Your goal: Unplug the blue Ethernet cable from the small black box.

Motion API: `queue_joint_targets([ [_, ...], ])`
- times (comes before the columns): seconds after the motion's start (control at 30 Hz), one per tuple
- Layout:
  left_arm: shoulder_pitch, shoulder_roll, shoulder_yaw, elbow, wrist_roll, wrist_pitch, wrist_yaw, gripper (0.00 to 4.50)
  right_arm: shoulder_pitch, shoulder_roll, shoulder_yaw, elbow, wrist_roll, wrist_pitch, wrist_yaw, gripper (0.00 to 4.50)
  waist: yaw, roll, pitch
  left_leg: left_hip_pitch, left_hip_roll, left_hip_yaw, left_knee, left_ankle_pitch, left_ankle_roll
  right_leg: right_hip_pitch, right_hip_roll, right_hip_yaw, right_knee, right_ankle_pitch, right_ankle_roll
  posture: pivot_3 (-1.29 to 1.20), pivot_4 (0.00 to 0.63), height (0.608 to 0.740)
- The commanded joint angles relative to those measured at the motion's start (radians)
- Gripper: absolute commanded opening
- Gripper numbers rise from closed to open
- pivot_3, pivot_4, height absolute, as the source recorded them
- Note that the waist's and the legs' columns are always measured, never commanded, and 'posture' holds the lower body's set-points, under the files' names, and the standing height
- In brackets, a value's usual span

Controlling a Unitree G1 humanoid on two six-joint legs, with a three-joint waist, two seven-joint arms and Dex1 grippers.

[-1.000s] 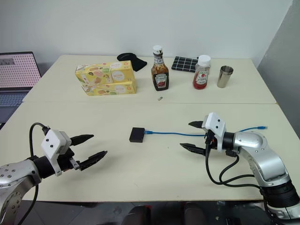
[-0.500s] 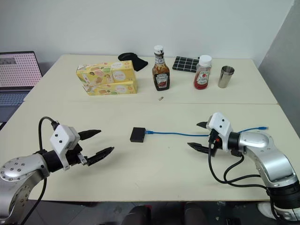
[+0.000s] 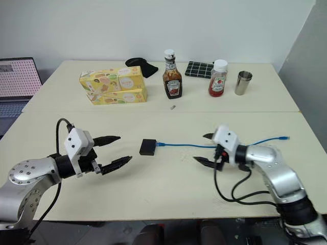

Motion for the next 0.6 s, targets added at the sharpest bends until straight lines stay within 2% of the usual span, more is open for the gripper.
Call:
queue_joint_targets([
  [0.03,-0.019,0.030,0.012,0.011,-0.009,-0.018,-0.044,4.47,-0.097,0.070,0.078,0.087,-0.077,-0.050,-0.015,4.50,0.002,0.000,0.000,0.000,0.000,0.000,0.000,0.000,0.000,0.000,0.000,0.000,0.000,0.000,0.000,0.00,0.150,0.740],
  [0.2,-0.022,0.072,0.017,0.052,0.027,-0.051,-0.093,4.47,-0.237,0.221,0.166,0.334,-0.165,-0.119,-0.037,4.50,0.003,0.000,0.000,0.000,0.000,0.000,0.000,0.000,0.000,0.000,0.000,0.000,0.000,0.000,0.000,0.00,0.150,0.740],
  [0.53,0.008,0.088,0.023,0.052,0.043,-0.073,-0.112,4.47,-0.415,0.398,0.236,0.754,-0.298,-0.280,-0.050,4.50,0.002,0.000,0.000,-0.002,0.000,0.002,0.000,0.000,0.000,-0.004,0.000,0.001,0.001,0.000,0.000,0.00,0.150,0.740],
  [0.6,0.019,0.089,0.029,0.045,0.042,-0.072,-0.113,4.50,-0.437,0.407,0.243,0.808,-0.322,-0.322,-0.041,4.16,-0.001,0.001,0.000,-0.002,0.000,0.002,0.000,0.000,0.000,-0.004,0.000,0.001,0.002,0.000,0.000,0.00,0.150,0.740],
])
